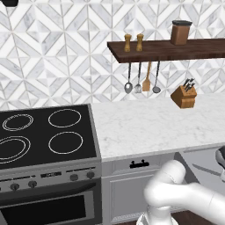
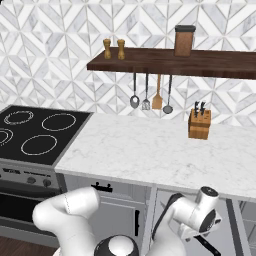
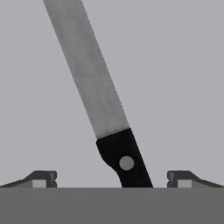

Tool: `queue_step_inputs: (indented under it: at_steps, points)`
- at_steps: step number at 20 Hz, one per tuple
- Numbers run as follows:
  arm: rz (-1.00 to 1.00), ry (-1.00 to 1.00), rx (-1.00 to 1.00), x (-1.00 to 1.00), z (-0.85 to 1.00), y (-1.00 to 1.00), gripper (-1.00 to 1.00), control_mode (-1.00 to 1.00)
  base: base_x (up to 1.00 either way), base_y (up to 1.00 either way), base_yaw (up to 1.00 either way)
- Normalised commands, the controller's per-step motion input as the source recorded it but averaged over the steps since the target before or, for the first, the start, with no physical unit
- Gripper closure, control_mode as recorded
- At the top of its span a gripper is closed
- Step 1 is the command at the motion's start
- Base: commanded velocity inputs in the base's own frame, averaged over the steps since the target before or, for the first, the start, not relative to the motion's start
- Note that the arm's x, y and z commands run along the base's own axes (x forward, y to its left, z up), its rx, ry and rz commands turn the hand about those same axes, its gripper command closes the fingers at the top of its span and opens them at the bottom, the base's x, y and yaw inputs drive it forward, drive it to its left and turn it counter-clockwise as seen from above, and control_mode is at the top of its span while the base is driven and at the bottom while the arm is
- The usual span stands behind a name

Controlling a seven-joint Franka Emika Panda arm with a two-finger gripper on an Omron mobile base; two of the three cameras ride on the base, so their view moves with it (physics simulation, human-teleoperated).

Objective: Pick up the knife from the drawer and place it on the cutting board. Then place the meat from the plate to the cutting board.

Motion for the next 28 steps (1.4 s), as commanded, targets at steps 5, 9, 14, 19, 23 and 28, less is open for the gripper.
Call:
queue_step_inputs:
  at_steps: [5,9,14,19,23,28]
  points:
    - [0.00,0.00,0.01,0.00,0.00,-0.21,-1.00,-1.00,0.00,0.00,0.00]
    - [0.00,0.00,0.00,0.07,-0.07,-0.11,-1.00,-1.00,0.00,0.00,0.00]
    - [0.00,0.00,0.00,0.04,-0.13,-0.05,-1.00,-1.00,0.00,0.00,0.00]
    - [0.00,0.00,0.00,0.00,-0.28,-0.03,-1.00,-1.00,0.00,0.00,0.00]
    - [0.00,0.00,0.00,-0.01,-0.28,0.00,-1.00,-1.00,0.00,0.00,0.00]
    - [0.00,0.00,0.01,-0.07,-0.05,0.00,1.00,-1.00,0.00,0.00,0.00]
